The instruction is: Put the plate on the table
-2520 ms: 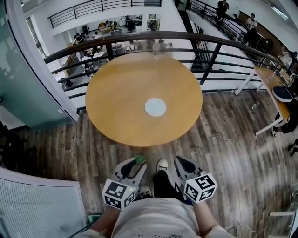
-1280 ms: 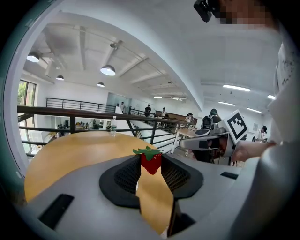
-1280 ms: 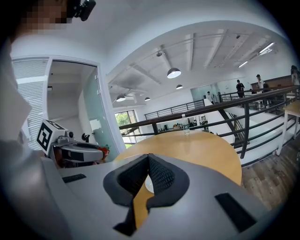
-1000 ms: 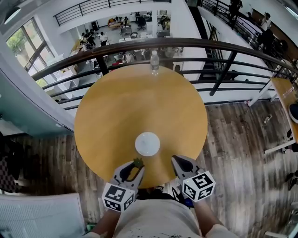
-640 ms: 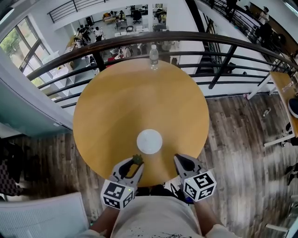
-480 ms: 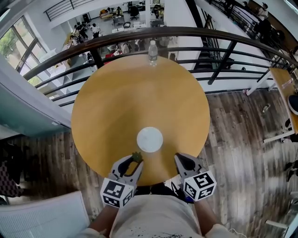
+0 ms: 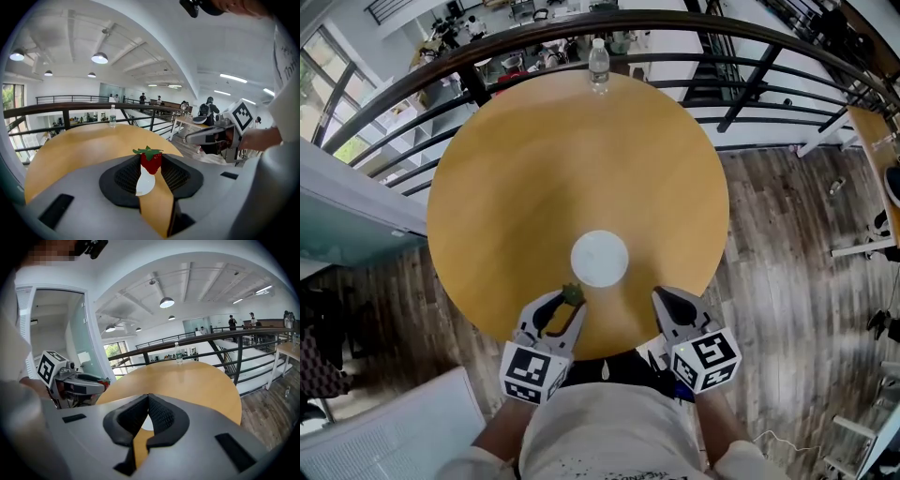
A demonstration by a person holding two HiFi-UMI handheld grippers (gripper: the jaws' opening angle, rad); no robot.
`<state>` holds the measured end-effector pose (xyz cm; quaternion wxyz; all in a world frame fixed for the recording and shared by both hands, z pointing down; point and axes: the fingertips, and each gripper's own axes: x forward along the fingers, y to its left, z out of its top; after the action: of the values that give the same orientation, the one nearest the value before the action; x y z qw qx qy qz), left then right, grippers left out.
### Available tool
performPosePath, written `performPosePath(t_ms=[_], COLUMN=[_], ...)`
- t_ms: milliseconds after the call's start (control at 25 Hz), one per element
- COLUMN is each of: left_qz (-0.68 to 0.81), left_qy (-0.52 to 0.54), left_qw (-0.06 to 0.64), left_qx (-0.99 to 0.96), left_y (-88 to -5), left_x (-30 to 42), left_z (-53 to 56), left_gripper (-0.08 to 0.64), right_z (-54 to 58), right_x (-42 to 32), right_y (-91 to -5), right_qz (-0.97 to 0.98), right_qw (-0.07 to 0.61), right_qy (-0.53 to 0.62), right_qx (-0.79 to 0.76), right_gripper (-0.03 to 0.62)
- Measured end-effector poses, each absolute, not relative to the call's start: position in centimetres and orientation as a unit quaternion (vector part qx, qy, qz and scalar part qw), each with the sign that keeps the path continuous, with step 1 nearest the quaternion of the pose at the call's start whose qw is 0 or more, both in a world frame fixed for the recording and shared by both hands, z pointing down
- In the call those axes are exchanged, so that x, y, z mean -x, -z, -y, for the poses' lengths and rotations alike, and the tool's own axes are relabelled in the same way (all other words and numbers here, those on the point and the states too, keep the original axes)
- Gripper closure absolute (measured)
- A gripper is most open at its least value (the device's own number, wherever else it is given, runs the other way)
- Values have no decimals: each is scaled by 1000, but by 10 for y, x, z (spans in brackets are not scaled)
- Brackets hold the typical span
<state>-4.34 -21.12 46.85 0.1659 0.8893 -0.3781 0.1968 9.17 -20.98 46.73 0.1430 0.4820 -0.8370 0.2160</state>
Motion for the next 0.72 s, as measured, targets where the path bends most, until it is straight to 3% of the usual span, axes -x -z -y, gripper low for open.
performPosePath(t_ms=[720], left_qz=[366], left_qy=[-220], left_qw=[207], left_qx=[-880], left_y=[-528], left_x=[37], left_z=[260], left_gripper=[411], right_z=[247], right_x=[-89], right_y=[-518], right_qz=[822], right_qw=[153], right_qy=[-250], right_qx=[-487], right_gripper=[572])
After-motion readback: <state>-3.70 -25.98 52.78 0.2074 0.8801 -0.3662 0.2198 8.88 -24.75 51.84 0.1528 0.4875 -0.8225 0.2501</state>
